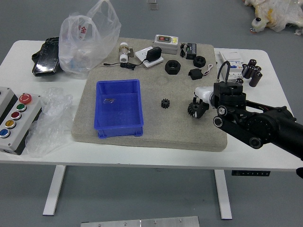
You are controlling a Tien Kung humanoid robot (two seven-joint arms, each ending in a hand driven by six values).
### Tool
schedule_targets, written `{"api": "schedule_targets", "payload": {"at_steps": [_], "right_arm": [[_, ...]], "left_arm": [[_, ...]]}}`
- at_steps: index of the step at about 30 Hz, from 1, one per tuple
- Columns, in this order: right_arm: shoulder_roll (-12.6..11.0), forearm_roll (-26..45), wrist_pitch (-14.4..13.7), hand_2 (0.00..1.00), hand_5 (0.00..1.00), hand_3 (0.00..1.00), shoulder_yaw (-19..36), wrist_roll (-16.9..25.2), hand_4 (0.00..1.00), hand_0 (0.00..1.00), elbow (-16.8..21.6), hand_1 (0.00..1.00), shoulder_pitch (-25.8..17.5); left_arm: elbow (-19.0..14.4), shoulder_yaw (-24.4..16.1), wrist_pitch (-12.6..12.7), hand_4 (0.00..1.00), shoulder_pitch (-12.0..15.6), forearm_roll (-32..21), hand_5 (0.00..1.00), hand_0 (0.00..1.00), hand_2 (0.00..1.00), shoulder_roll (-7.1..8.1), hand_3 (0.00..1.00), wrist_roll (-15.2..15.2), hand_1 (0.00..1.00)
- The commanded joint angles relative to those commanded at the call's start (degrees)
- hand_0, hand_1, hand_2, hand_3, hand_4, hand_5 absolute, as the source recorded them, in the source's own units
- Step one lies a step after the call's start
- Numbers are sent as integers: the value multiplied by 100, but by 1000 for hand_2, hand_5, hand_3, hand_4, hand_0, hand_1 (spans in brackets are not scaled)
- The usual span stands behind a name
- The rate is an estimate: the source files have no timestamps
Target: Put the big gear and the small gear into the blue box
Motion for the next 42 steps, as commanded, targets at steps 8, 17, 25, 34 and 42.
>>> {"api": "schedule_targets", "payload": {"at_steps": [8, 17, 25, 34, 42], "right_arm": [[227, -83, -37, 370, 8, 411, -153, 0, 641, 355, 231, 482, 473], [626, -316, -469, 397, 11, 427, -477, 0, 673, 323, 626, 478, 872], [919, -216, -780, 399, 11, 433, -882, 10, 681, 314, 817, 475, 1167], [1234, 90, -1618, 608, 84, 627, -1236, 738, 582, 459, 946, 622, 1253], [1306, 152, -1841, 850, 220, 867, -1314, 974, 843, 749, 833, 801, 1140]], "left_arm": [[-17, -116, -2, 661, 47, 136, 296, 653, 530, 17, 675, 68, 560], [-7, -330, -126, 662, 21, 667, 297, 653, 530, -19, 676, 108, 559], [-35, -362, -57, 663, 15, 552, 297, 653, 531, 29, 676, 144, 560], [-58, -394, -41, 661, -8, 559, 294, 653, 530, 34, 677, 182, 559], [-62, -391, -44, 662, -7, 563, 294, 653, 531, 30, 677, 188, 559]]}}
